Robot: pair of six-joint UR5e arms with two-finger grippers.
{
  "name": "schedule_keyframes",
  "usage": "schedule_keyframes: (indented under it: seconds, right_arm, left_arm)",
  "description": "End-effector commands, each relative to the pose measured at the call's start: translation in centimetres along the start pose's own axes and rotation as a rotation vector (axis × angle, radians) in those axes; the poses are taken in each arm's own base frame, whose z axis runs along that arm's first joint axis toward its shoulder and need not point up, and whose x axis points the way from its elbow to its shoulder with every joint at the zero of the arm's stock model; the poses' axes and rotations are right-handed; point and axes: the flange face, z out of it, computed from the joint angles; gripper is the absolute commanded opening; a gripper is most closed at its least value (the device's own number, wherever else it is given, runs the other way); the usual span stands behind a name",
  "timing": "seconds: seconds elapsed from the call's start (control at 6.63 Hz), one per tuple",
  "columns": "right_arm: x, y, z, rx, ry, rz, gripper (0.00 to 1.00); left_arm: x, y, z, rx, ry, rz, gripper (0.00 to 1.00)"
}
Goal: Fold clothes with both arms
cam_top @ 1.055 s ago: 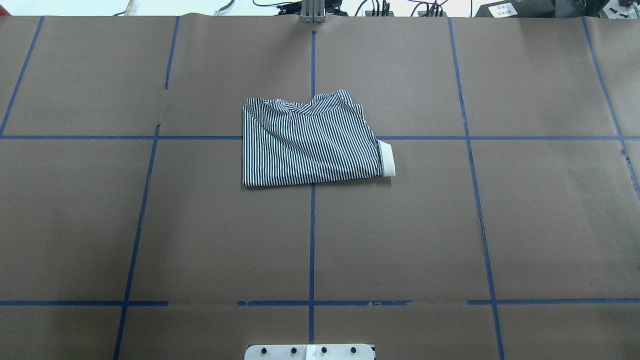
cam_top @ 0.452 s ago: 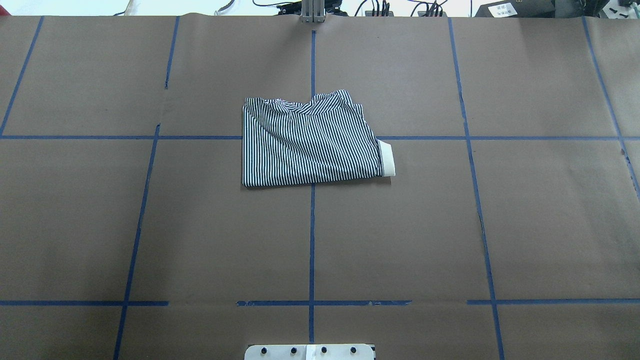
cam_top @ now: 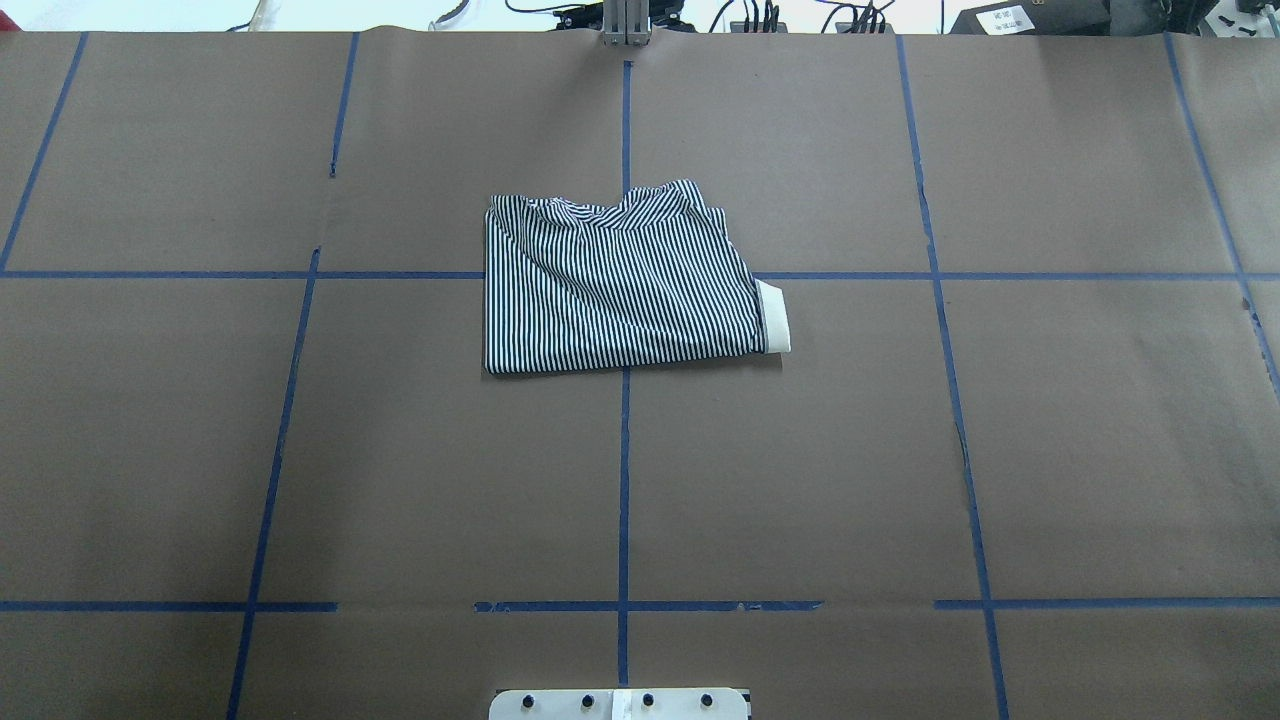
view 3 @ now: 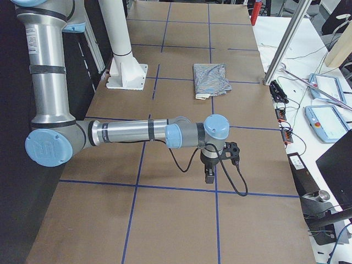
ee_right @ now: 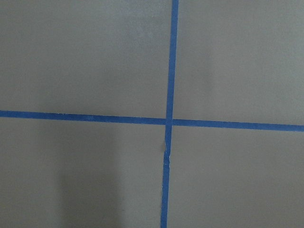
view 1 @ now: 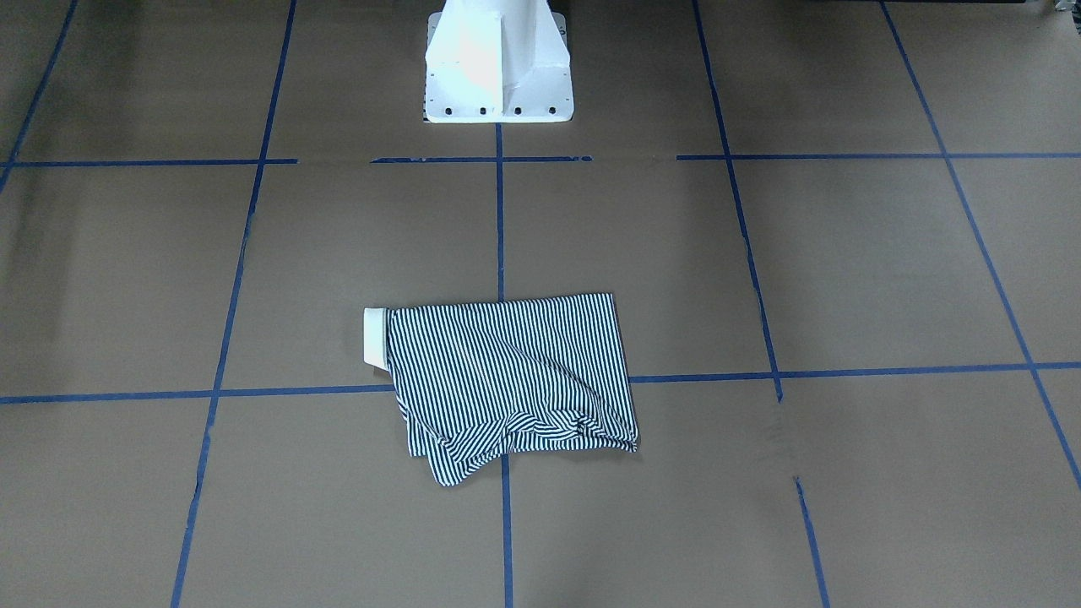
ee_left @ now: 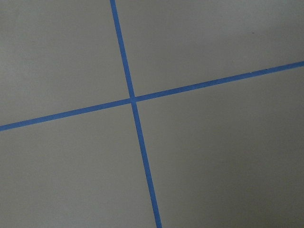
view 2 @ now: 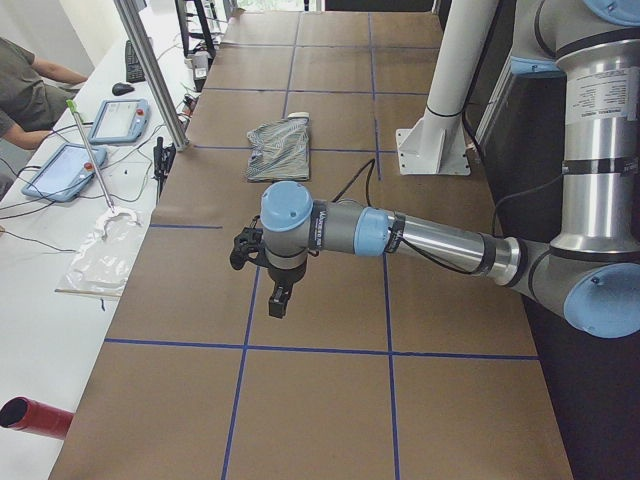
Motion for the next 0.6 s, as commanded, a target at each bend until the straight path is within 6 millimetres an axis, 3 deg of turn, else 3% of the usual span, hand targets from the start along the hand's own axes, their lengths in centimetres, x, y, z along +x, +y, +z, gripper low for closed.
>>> schedule_keyframes:
  seconds: [0.0, 0.45]
  right_arm:
    - [-0.5, -0.1, 0.5, -0.009, -0.001, -0.017, 1.00]
    - [-0.6, 0.1, 1.1, -0.030, -0.005, -0.016, 1.00]
  left_arm:
    - [-2.2, -0.5, 1.8, -0.033, -0.029, -0.022, 1.00]
    - [-2.5, -1.9, 2.2, -0.037, -0.031, -0.020, 1.00]
